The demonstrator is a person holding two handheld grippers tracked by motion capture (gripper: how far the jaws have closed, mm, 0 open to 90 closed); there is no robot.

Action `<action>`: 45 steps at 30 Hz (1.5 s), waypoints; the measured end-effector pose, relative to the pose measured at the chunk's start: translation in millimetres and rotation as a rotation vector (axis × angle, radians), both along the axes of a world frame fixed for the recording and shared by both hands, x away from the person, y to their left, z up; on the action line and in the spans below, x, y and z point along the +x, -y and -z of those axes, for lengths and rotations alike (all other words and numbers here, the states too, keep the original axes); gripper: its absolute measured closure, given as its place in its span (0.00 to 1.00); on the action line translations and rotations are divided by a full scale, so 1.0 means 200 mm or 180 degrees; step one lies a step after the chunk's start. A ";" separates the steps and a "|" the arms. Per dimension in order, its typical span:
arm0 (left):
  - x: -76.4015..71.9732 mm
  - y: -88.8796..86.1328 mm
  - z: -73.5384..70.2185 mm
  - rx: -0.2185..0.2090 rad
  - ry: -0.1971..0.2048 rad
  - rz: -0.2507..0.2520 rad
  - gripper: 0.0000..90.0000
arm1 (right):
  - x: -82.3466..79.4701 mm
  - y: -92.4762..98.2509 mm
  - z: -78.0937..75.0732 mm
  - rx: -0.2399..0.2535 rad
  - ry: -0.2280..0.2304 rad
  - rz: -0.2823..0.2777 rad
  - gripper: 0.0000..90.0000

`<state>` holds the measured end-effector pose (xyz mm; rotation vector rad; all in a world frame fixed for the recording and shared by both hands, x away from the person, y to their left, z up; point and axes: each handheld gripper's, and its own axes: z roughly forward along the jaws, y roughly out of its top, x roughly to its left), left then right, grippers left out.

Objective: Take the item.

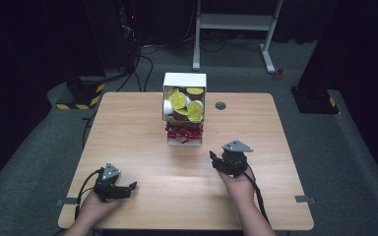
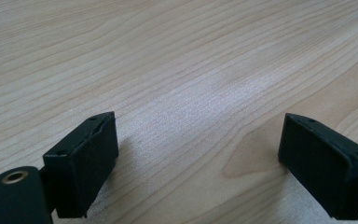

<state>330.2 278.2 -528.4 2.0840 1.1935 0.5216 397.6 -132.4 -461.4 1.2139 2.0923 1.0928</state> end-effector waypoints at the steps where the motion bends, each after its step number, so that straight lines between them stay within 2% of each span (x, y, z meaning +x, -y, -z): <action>1: 0.00 0.00 0.00 0.0004 0.0002 0.0002 0.13 | 0.00 -0.01 0.00 -0.0009 0.0015 0.0010 0.48; 5: 0.00 0.00 0.00 -0.0011 0.0007 -0.0007 0.13 | 0.03 -0.03 -0.01 0.0027 0.0055 0.0023 0.52; 13: -0.01 0.00 0.00 -0.0047 0.0012 -0.0027 0.14 | 0.08 -0.07 -0.03 -0.0054 0.0157 0.0033 0.53; 16: -0.01 0.00 0.00 -0.0045 0.0013 -0.0024 0.14 | 0.09 -0.08 -0.04 -0.0036 0.0167 0.0043 0.54; 22: -0.01 0.00 0.00 -0.0031 0.0016 -0.0013 0.14 | 0.12 -0.12 -0.03 -0.0088 0.0203 -0.0033 0.55; 26: -0.01 0.00 0.00 -0.0031 0.0030 -0.0018 0.14 | 0.14 -0.14 -0.04 -0.0013 0.0210 -0.0085 0.61; 27: -0.01 0.00 0.01 -0.0038 0.0032 -0.0021 0.14 | 0.15 -0.16 -0.05 -0.0016 0.0248 -0.0080 0.60; 34: -0.01 0.00 0.00 -0.0045 0.0038 -0.0027 0.15 | 0.18 -0.17 -0.07 0.0108 0.0283 -0.0092 0.60; 41: -0.01 0.00 0.01 -0.0048 0.0034 -0.0028 0.15 | 0.21 -0.17 -0.09 0.0102 0.0302 -0.0085 0.63; 45: -0.01 0.00 0.00 -0.0041 0.0040 -0.0024 0.15 | 0.23 -0.19 -0.10 0.0064 0.0340 -0.0184 0.68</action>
